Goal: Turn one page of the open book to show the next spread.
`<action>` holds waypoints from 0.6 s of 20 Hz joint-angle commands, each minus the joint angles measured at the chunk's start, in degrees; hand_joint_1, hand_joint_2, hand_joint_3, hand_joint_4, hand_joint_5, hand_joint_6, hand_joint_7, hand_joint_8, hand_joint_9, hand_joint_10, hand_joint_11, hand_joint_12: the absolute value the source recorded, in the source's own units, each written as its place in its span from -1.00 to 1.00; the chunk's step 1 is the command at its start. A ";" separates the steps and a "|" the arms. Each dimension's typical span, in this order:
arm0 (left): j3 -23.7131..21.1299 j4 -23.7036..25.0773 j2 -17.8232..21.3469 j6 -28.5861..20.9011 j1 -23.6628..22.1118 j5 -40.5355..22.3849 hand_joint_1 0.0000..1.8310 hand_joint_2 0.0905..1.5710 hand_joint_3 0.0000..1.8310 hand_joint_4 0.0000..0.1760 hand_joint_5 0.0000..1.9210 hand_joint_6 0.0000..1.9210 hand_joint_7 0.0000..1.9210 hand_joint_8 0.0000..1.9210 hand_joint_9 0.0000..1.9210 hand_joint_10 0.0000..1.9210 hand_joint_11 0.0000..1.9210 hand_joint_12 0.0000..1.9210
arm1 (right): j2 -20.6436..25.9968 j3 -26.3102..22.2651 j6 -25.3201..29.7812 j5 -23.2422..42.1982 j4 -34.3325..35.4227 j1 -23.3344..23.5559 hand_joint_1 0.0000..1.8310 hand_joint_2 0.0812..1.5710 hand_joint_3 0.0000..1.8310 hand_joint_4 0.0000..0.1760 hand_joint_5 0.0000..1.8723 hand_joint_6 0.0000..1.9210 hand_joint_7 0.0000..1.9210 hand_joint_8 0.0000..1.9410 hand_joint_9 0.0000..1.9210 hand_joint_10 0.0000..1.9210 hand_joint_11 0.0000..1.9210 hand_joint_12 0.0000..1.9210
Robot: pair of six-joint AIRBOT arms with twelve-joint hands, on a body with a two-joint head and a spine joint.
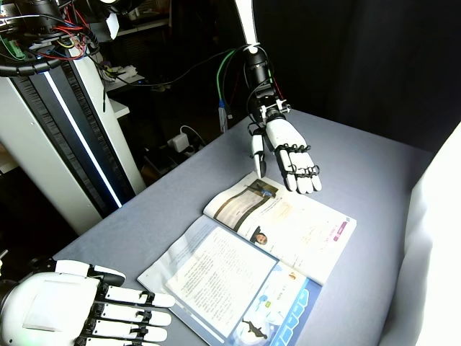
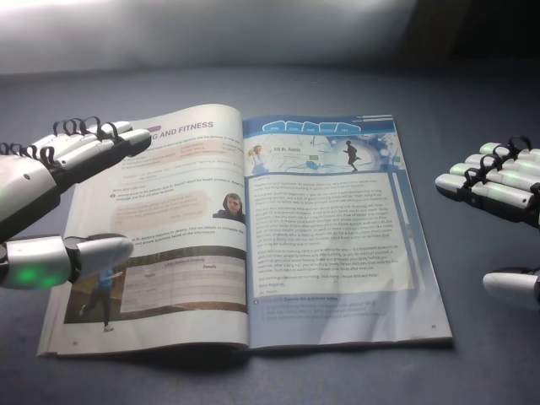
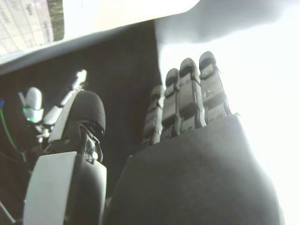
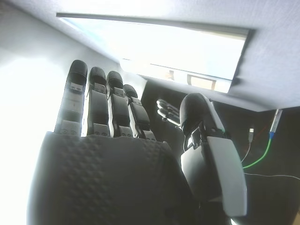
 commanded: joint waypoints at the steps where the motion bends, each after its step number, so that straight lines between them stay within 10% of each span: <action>1: 0.22 -1.35 -0.11 -0.32 -0.04 -6.71 -0.59 0.56 -0.99 -0.37 -0.99 -1.00 -1.00 -1.00 -1.00 -1.00 -1.00 -0.91 | 0.30 0.27 -0.02 5.57 0.36 0.83 -0.77 0.55 -0.97 -1.00 -1.00 -1.00 -1.00 -1.00 -1.00 -1.00 -1.00 -1.00; 4: 0.22 -1.64 -0.07 -0.31 0.15 -6.72 -0.59 0.55 -1.00 -0.53 -0.99 -1.00 -1.00 -1.00 -1.00 -1.00 -0.99 -1.00 | 0.14 0.40 -0.02 4.40 -0.61 1.55 -0.81 0.54 -0.98 -1.00 -1.00 -1.00 -1.00 -1.00 -1.00 -1.00 -1.00 -1.00; 9: -0.34 -4.06 0.87 -0.30 2.39 -7.48 -0.52 0.53 -1.00 -0.16 -1.00 -1.00 -1.00 -1.00 -1.00 -1.00 -0.94 -0.96 | -3.06 1.96 0.27 -1.54 -5.00 5.21 -0.88 0.54 -0.99 -1.00 -1.00 -1.00 -1.00 -1.00 -1.00 -1.00 -1.00 -1.00; 12: -0.69 -5.30 1.11 -0.29 3.77 -8.28 -0.48 0.53 -1.00 -0.41 -0.96 -1.00 -1.00 -1.00 -1.00 -1.00 -1.00 -0.89 | -5.30 3.42 0.80 -4.32 -6.38 6.29 -0.96 0.57 -0.99 -1.00 -1.00 -1.00 -1.00 -1.00 -1.00 -1.00 -1.00 -1.00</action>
